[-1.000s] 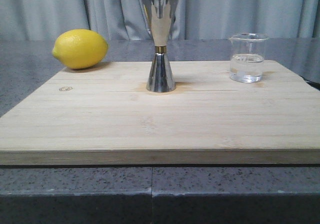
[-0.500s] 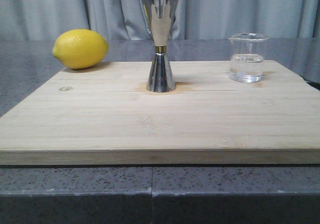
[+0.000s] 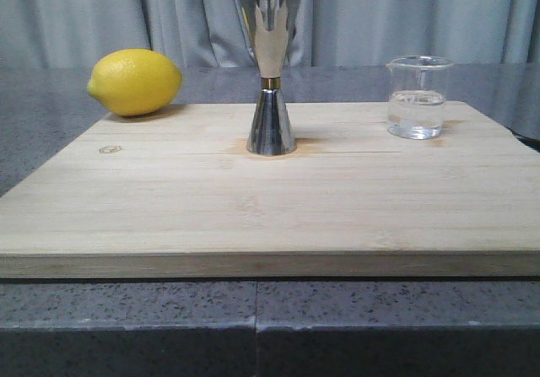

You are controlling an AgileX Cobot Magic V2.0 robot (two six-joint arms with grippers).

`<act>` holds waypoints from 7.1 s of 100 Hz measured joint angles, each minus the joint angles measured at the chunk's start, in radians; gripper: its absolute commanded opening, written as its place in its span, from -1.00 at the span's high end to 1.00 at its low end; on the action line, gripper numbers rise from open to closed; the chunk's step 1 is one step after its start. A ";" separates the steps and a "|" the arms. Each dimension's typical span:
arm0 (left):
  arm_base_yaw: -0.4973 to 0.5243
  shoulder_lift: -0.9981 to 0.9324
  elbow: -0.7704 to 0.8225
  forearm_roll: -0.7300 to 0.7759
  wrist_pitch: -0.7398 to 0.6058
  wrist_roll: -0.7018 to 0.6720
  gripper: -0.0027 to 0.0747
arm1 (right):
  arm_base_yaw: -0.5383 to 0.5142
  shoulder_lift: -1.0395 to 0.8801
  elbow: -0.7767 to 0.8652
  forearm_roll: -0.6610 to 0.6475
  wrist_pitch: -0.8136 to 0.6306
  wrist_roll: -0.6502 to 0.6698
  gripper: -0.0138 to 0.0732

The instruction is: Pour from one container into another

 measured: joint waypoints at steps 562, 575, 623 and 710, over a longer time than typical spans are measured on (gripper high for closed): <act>-0.400 0.949 -0.206 -1.338 0.274 1.688 0.67 | 0.000 0.000 0.000 0.002 0.000 0.000 -0.61; -0.400 0.949 -0.206 -1.339 0.274 1.688 0.69 | 0.000 0.000 0.000 0.002 0.000 0.000 -0.61; -0.400 0.949 -0.256 -1.332 0.272 1.686 0.69 | 0.000 0.000 0.000 0.012 -0.020 -0.004 -0.61; -0.400 0.949 -0.262 -1.332 0.272 1.681 0.69 | 0.000 0.278 -0.109 0.524 -0.010 -0.533 -0.61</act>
